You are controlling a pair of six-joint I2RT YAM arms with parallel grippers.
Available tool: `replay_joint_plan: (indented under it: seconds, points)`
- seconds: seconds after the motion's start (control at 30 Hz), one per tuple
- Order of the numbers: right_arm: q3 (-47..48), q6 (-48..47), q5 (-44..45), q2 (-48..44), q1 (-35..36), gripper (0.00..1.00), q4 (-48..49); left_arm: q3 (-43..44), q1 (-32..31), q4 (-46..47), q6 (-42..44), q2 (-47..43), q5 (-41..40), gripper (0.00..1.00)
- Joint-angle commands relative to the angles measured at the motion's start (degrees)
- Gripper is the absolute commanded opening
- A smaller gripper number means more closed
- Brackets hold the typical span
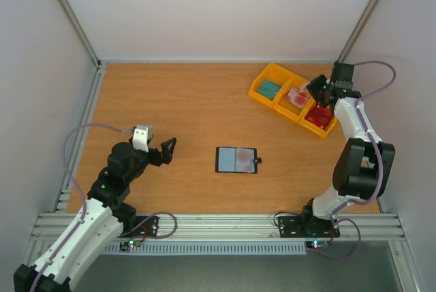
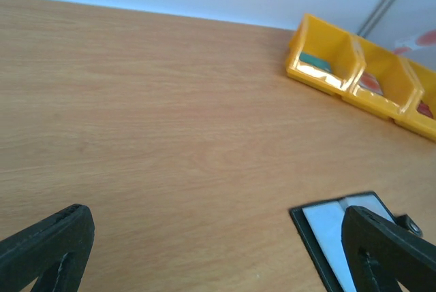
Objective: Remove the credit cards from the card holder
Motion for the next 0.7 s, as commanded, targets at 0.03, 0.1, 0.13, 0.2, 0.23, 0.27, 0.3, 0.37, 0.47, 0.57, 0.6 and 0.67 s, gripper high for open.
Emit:
replay_joint_plan:
  seconds: [0.03,0.1,0.13,0.2,0.23,0.27,0.3,0.37,0.47,0.57,0.6,0.67]
  points:
    - [6.38,1.21,5.39,7.54,-0.01,0.01,-0.12,-1.29,1.62,3.14,-2.26,-1.99,-1.87,0.99]
    - [6.97,1.93,4.47,9.36,0.00,0.01,-0.11,-1.66,1.71,3.90,-2.60,-2.56,-0.85,0.99]
    - [7.18,1.97,4.14,10.06,0.00,0.01,-0.15,-1.89,1.79,4.25,-2.61,-2.93,-0.52,0.99]
    - [7.77,1.62,3.97,11.21,0.01,0.01,-0.71,-2.26,1.80,4.88,-2.64,-3.55,-0.49,0.99]
    - [8.10,1.32,3.75,11.79,0.00,0.01,-0.99,-2.51,1.87,5.03,-2.56,-3.91,-0.68,0.99]
    - [8.55,0.97,3.15,12.66,0.02,0.01,-1.19,-2.70,1.87,5.03,-2.53,-4.15,-0.90,0.99]
    - [9.17,0.65,2.44,13.55,0.00,0.01,-1.72,-2.87,1.85,5.14,-2.53,-4.34,-1.04,0.99]
    - [10.29,0.26,1.18,15.25,0.04,0.01,-2.00,-3.02,1.89,5.24,-2.60,-4.47,-0.84,0.99]
    - [11.49,0.14,-0.02,17.41,0.00,0.01,-1.71,-3.18,1.96,5.65,-2.62,-4.55,-0.51,0.99]
    - [12.72,0.37,-1.71,19.55,0.04,0.01,-1.06,-3.27,1.95,5.64,-2.54,-4.47,-0.59,0.99]
    - [13.13,0.54,-2.30,20.16,0.00,0.01,-0.96,-3.29,1.97,5.60,-2.47,-4.47,-0.60,0.99]
    - [13.99,0.78,-2.88,21.32,0.00,0.01,-0.86,-3.34,2.06,5.67,-2.29,-4.47,-0.73,0.99]
